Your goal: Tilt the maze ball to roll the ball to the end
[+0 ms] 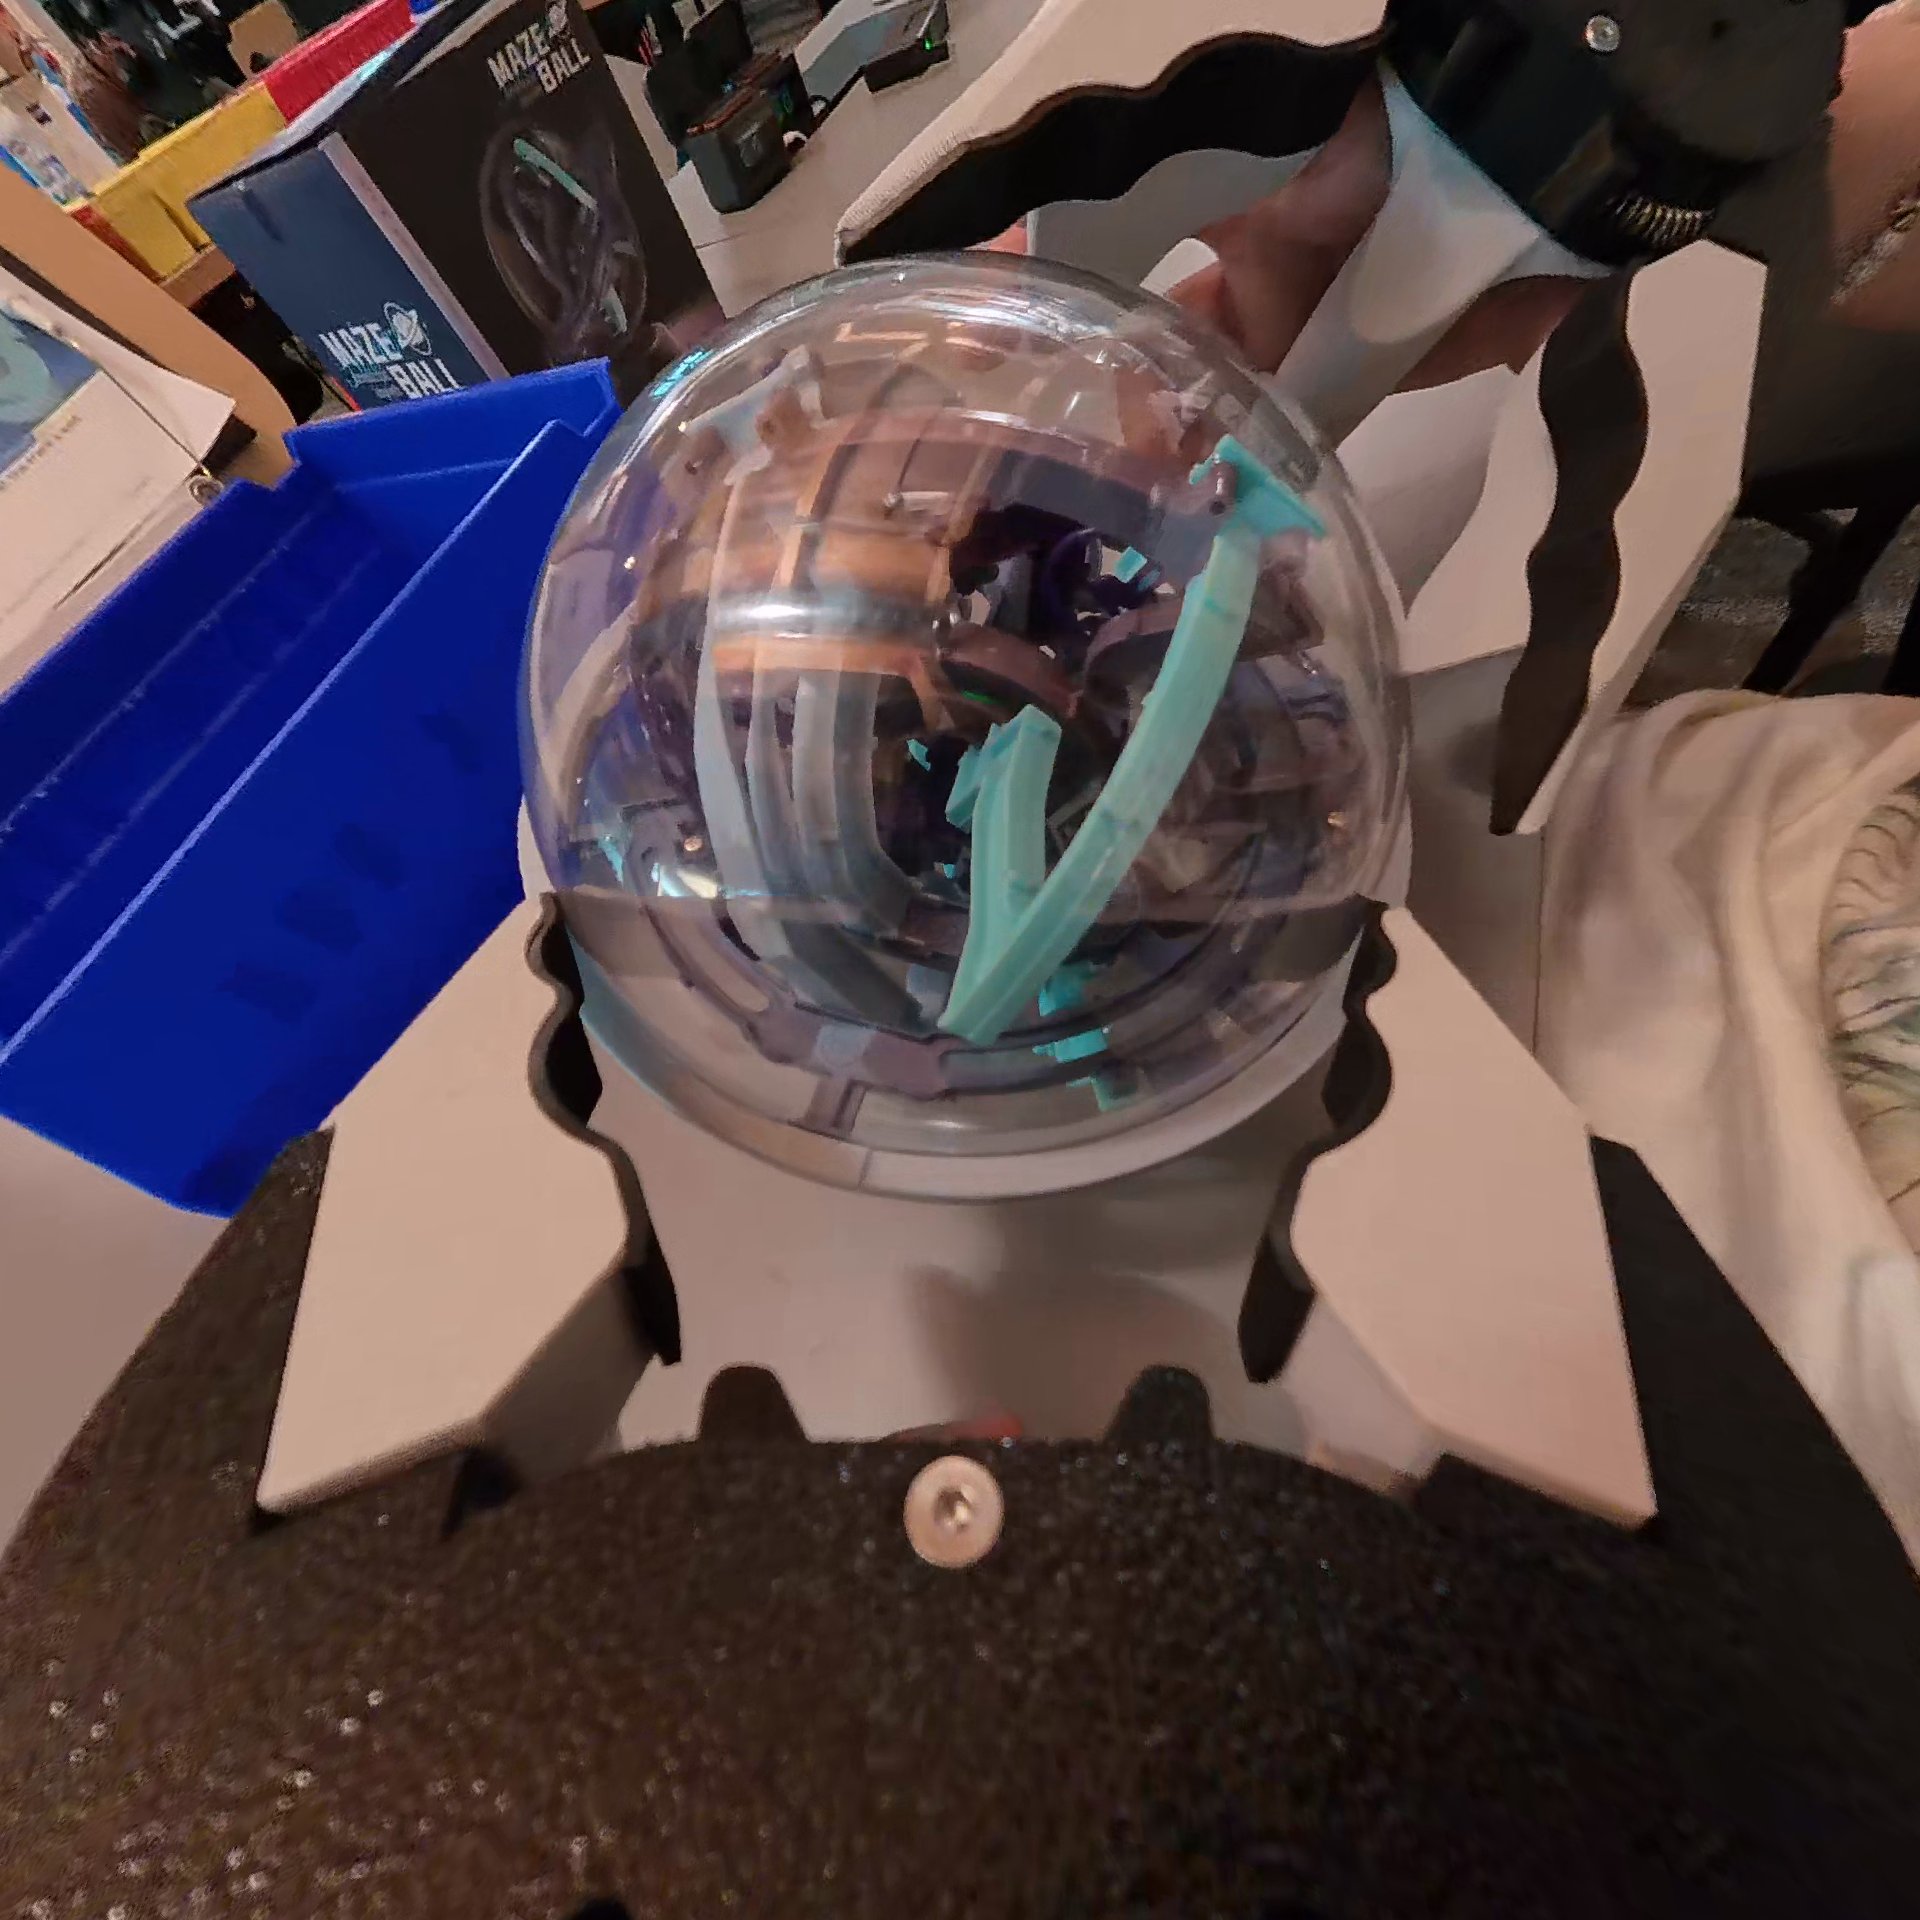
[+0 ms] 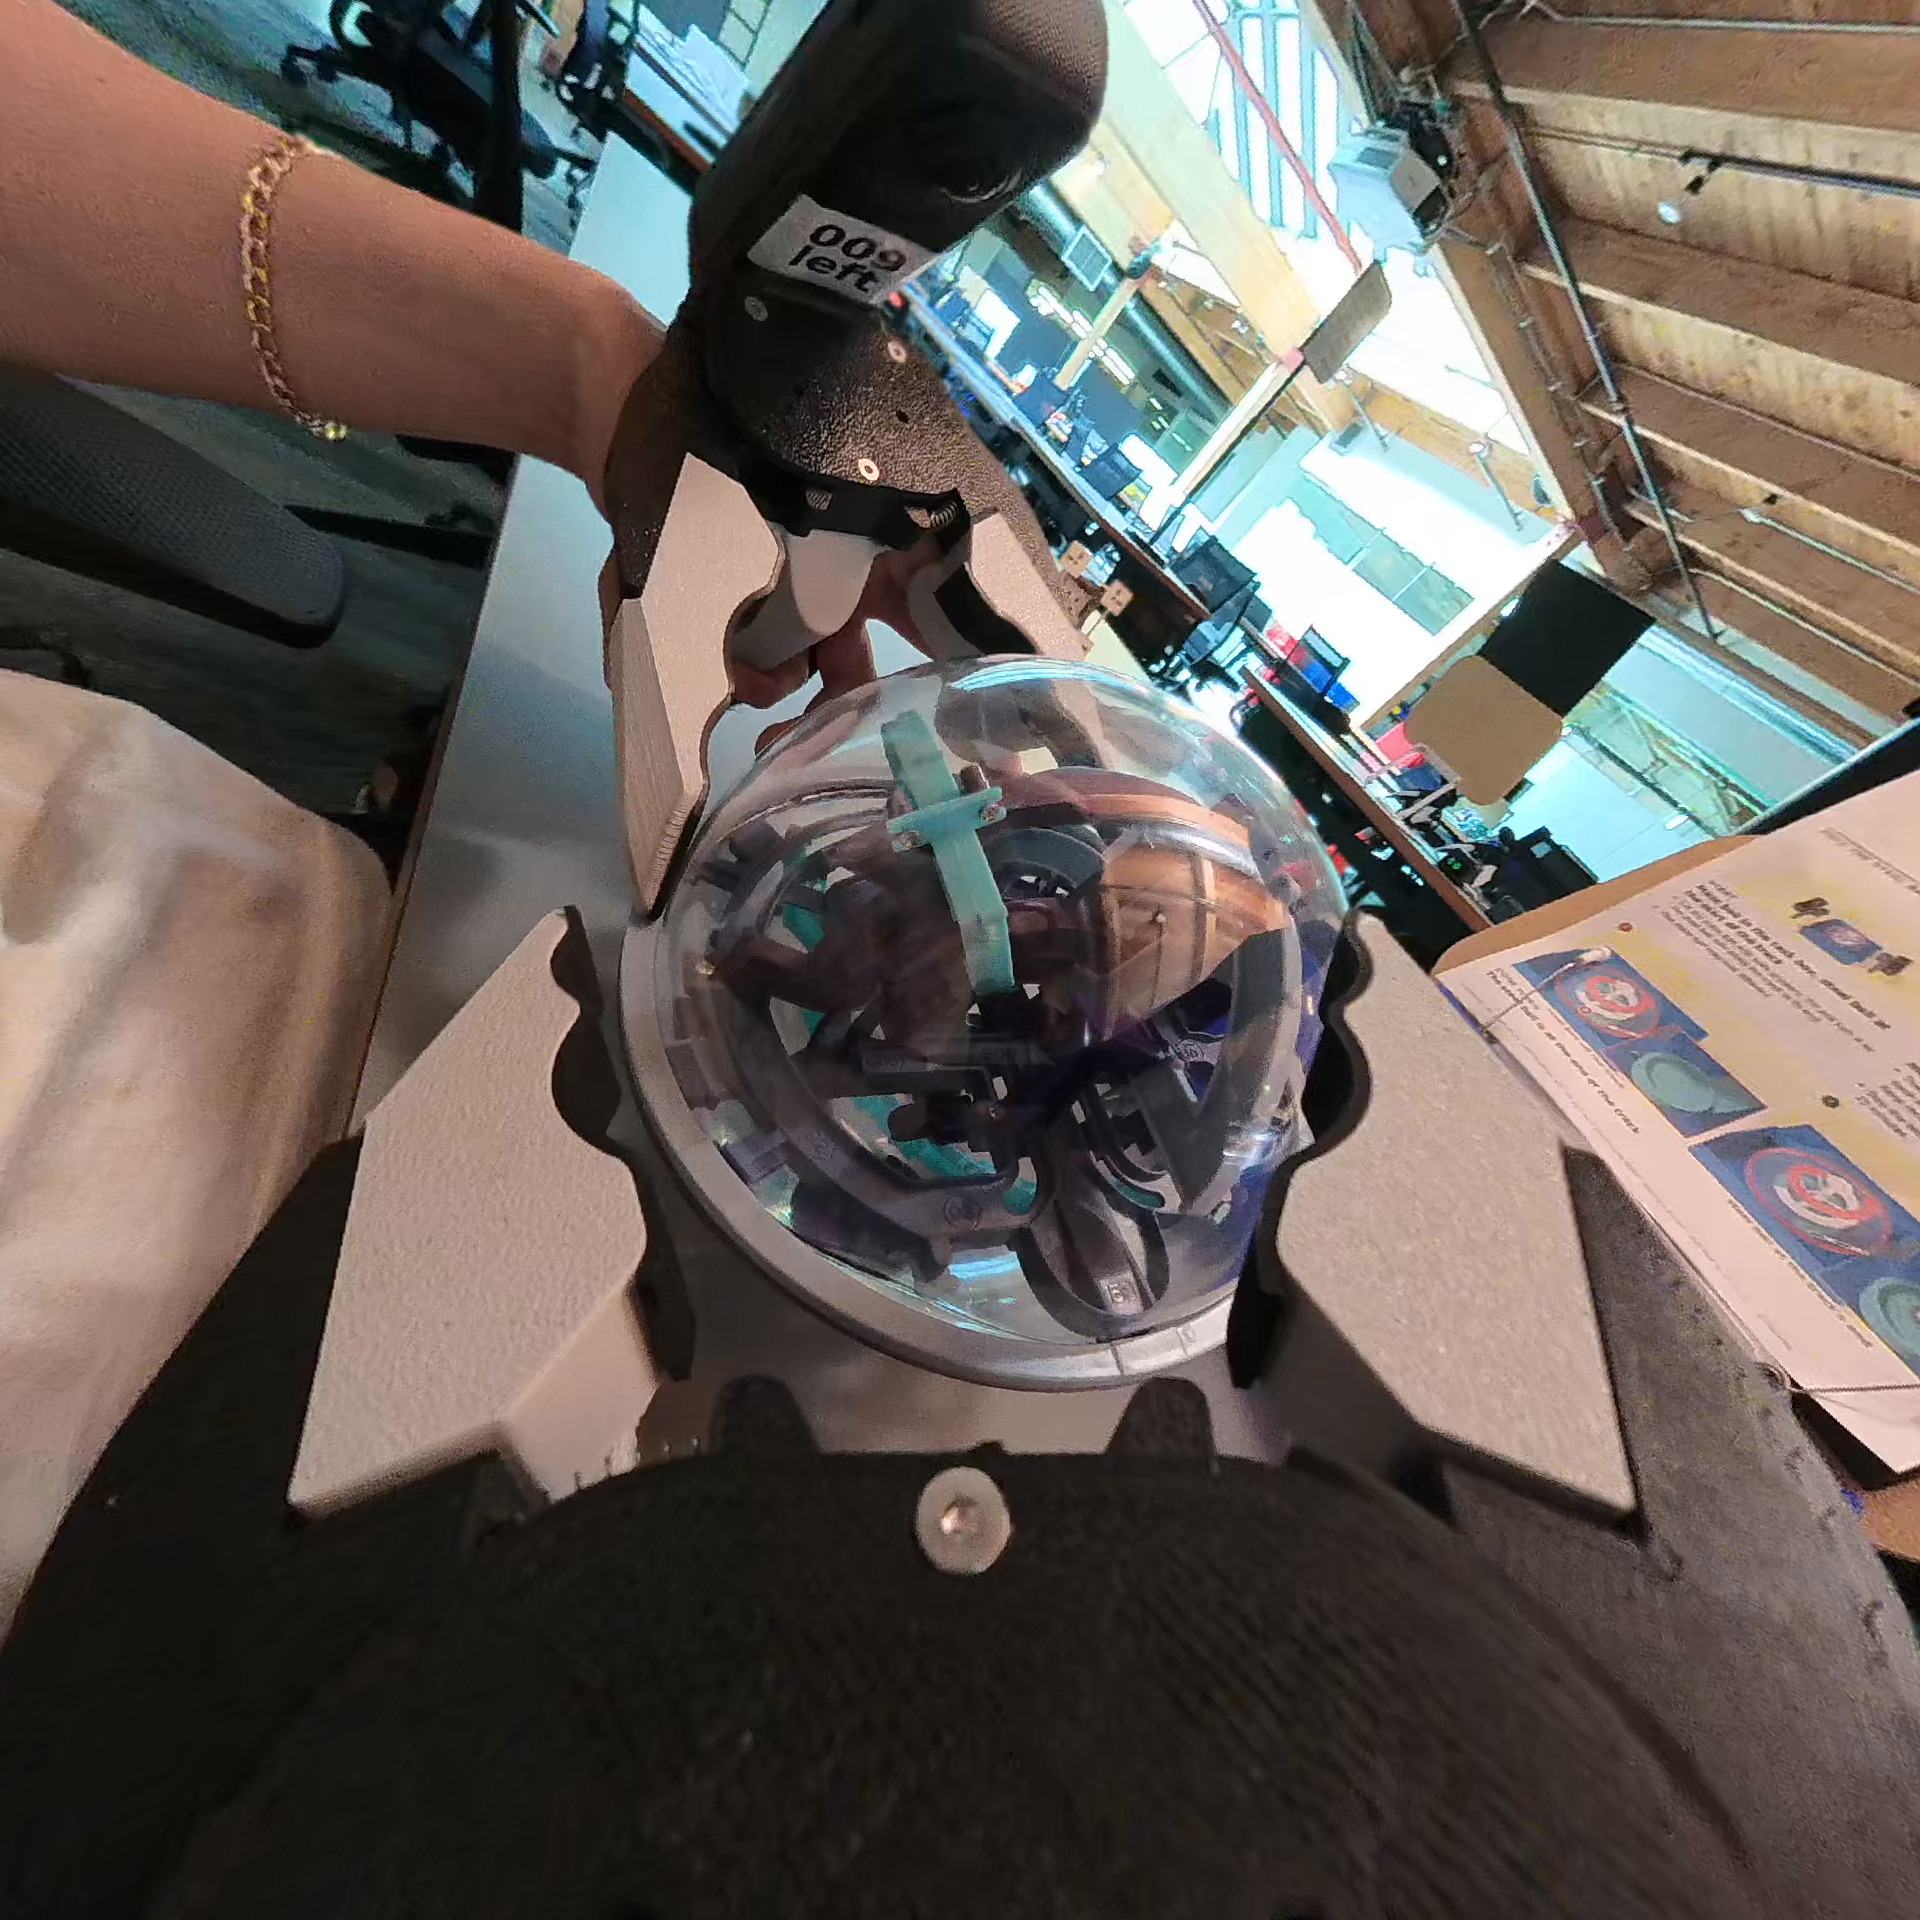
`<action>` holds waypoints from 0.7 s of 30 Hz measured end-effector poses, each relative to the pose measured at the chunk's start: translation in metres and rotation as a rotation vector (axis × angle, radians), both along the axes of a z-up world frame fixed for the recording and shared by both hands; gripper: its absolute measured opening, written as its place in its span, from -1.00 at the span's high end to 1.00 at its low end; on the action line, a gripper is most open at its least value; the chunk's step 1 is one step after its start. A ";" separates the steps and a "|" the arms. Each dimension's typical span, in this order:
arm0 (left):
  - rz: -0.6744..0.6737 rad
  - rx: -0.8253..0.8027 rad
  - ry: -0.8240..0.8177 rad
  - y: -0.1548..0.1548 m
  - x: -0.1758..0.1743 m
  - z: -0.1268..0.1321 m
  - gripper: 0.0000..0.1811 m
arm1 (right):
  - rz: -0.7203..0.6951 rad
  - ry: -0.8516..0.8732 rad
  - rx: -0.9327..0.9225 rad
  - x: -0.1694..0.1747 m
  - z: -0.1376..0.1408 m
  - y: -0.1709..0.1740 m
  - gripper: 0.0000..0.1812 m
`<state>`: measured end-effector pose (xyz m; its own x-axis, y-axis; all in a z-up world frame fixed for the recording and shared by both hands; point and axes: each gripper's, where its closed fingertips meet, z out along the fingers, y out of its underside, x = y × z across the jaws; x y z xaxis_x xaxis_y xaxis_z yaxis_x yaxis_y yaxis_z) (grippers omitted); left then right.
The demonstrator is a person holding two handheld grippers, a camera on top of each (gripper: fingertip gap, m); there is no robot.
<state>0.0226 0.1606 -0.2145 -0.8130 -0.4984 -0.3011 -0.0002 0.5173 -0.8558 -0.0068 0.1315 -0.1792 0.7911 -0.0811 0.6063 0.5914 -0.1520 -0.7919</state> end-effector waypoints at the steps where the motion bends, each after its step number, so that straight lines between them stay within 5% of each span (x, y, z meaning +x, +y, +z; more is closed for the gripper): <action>1: -0.003 0.005 -0.006 -0.001 0.000 0.000 -0.55 | -0.005 0.000 0.012 0.000 0.000 -0.001 -0.48; 21: -0.062 0.028 -0.029 -0.008 0.001 0.003 -0.55 | -0.056 0.010 0.045 -0.002 -0.003 -0.008 -0.53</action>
<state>0.0232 0.1523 -0.2111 -0.8326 -0.4386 -0.3382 0.0572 0.5393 -0.8402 -0.0089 0.1238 -0.1823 0.7906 -0.1523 0.5931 0.5748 -0.1492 -0.8046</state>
